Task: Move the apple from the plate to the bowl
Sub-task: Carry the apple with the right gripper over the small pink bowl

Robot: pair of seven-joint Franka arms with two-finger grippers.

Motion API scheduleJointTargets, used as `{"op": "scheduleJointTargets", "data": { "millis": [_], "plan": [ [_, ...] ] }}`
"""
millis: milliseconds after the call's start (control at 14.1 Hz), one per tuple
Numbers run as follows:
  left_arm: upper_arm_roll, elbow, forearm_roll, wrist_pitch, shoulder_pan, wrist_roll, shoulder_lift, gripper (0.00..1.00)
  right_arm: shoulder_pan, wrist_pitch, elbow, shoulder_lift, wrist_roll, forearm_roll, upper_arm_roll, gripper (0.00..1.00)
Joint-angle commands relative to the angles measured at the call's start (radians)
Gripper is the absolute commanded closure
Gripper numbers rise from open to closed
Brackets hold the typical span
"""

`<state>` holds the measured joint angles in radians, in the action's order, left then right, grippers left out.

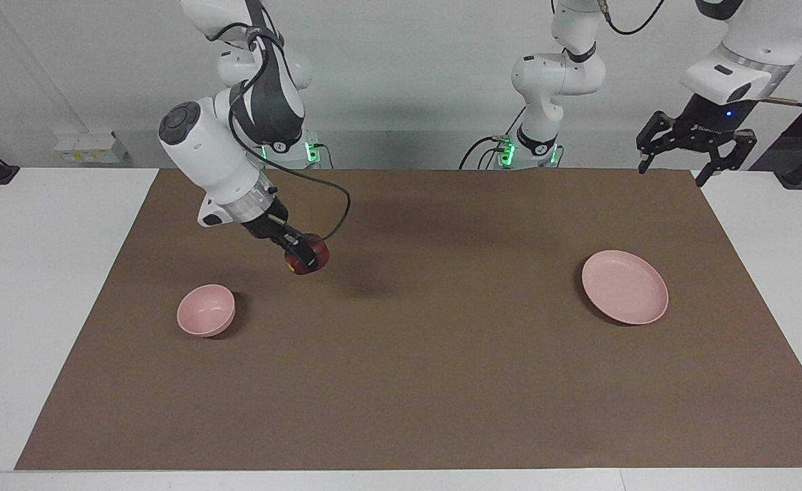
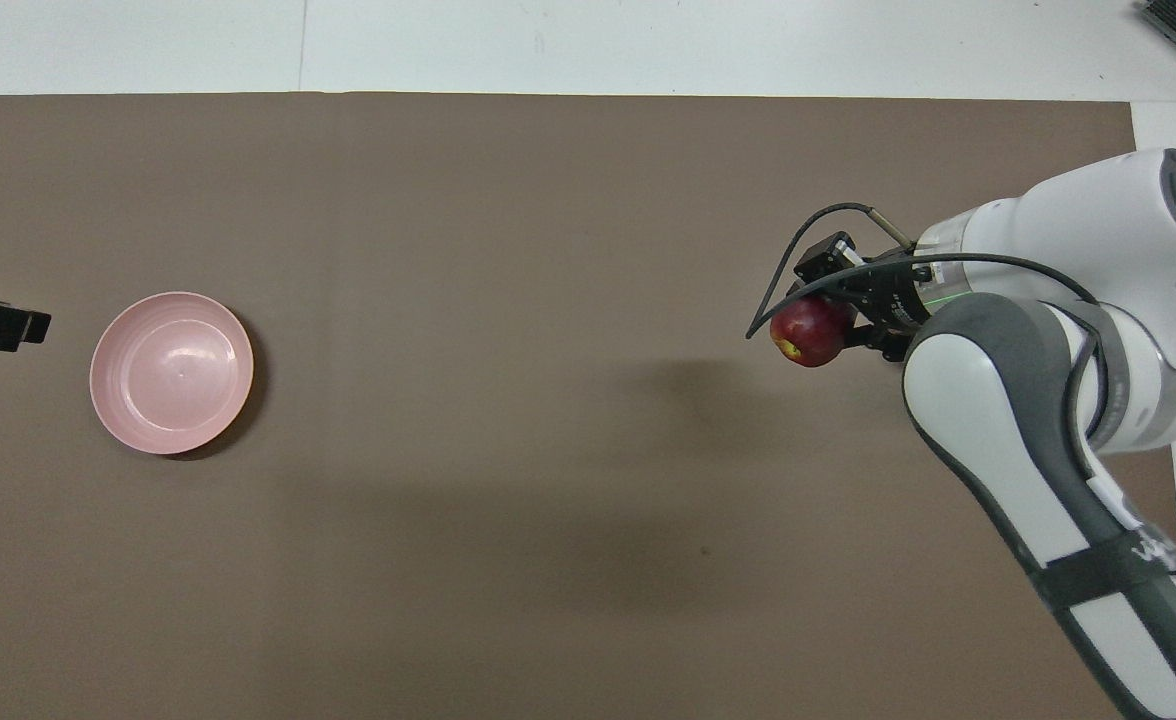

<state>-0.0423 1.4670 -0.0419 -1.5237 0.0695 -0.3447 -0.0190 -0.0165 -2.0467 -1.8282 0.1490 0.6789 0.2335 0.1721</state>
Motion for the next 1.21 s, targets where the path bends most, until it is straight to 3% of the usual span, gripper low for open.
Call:
{"op": "scheduleJointTargets", "data": {
  "millis": [0, 142, 285, 498, 854, 1139],
  "plan": [
    [0.005, -0.118, 0.040, 0.083, -0.005, -0.011, 0.076, 0.00, -0.040, -0.059, 0.021, 0.021, -0.139, -0.158, 0.004, 1.00],
    [0.008, -0.116, 0.042, 0.082, -0.002, -0.010, 0.071, 0.00, -0.095, -0.084, 0.021, 0.029, -0.235, -0.270, 0.009, 1.00],
    [0.012, -0.102, 0.040, 0.063, -0.004, -0.010, 0.057, 0.00, -0.124, -0.093, 0.014, 0.031, -0.370, -0.305, 0.004, 1.00],
    [0.013, -0.054, 0.039, 0.054, -0.005, -0.002, 0.041, 0.00, -0.187, -0.182, -0.043, 0.031, -0.446, -0.422, 0.006, 1.00],
    [0.005, 0.010, 0.042, 0.030, -0.008, 0.156, 0.016, 0.00, -0.223, -0.264, -0.082, 0.113, -0.443, -0.428, 0.007, 1.00],
    [0.002, 0.070, 0.094, 0.025, -0.007, 0.250, -0.025, 0.00, -0.243, -0.326, -0.148, 0.124, -0.437, -0.428, 0.009, 1.00]
  ]
}}
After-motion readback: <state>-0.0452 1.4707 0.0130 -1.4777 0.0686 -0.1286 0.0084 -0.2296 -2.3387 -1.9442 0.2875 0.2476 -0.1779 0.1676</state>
